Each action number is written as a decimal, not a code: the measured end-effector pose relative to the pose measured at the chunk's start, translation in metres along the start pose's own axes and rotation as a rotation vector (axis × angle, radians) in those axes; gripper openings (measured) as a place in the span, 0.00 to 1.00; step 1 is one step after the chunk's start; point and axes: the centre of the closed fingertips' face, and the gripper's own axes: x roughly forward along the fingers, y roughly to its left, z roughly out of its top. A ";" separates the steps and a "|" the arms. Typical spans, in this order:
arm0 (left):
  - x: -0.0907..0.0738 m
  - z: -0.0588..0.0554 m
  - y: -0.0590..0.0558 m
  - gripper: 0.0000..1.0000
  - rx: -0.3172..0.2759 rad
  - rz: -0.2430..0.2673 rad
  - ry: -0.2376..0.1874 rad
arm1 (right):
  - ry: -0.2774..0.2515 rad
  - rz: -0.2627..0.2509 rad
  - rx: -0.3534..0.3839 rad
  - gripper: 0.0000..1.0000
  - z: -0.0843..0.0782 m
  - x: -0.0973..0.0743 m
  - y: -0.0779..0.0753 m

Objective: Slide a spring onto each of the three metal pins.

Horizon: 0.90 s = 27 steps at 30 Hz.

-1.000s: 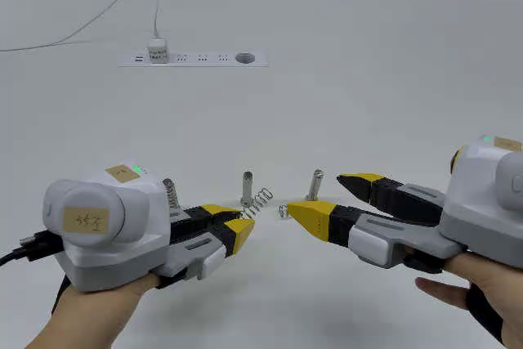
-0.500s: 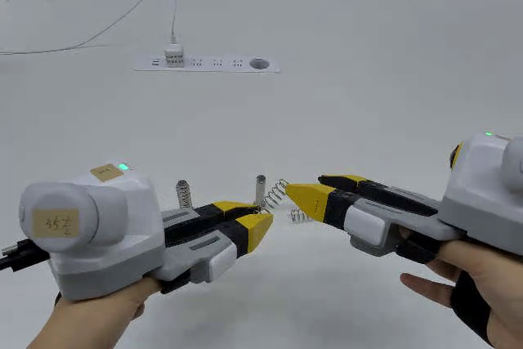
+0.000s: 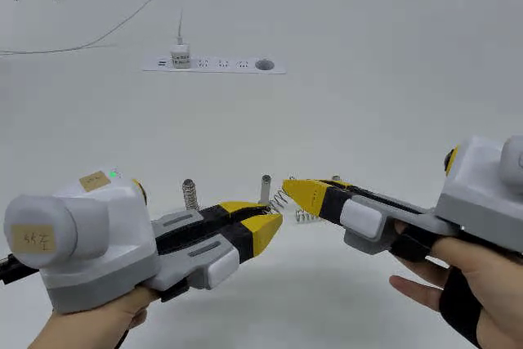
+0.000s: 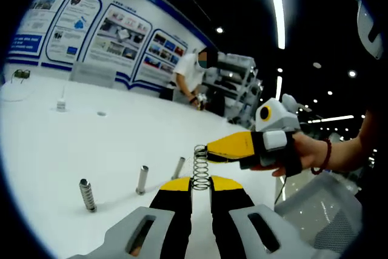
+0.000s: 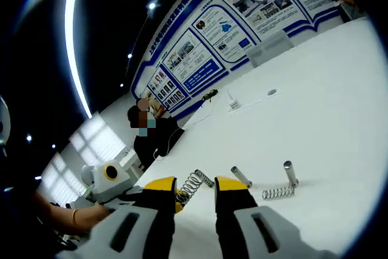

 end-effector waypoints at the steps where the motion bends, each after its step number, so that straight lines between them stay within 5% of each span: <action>1: 0.000 0.001 -0.001 0.10 0.000 -0.004 -0.004 | 0.000 0.001 0.006 0.25 0.000 0.000 0.000; 16: -0.001 0.009 -0.008 0.10 0.020 -0.044 -0.041 | -0.020 0.094 0.141 0.13 0.004 0.000 0.014; 27: -0.002 0.009 -0.008 0.11 0.029 -0.034 -0.024 | -0.013 0.116 0.098 0.11 0.004 0.002 0.022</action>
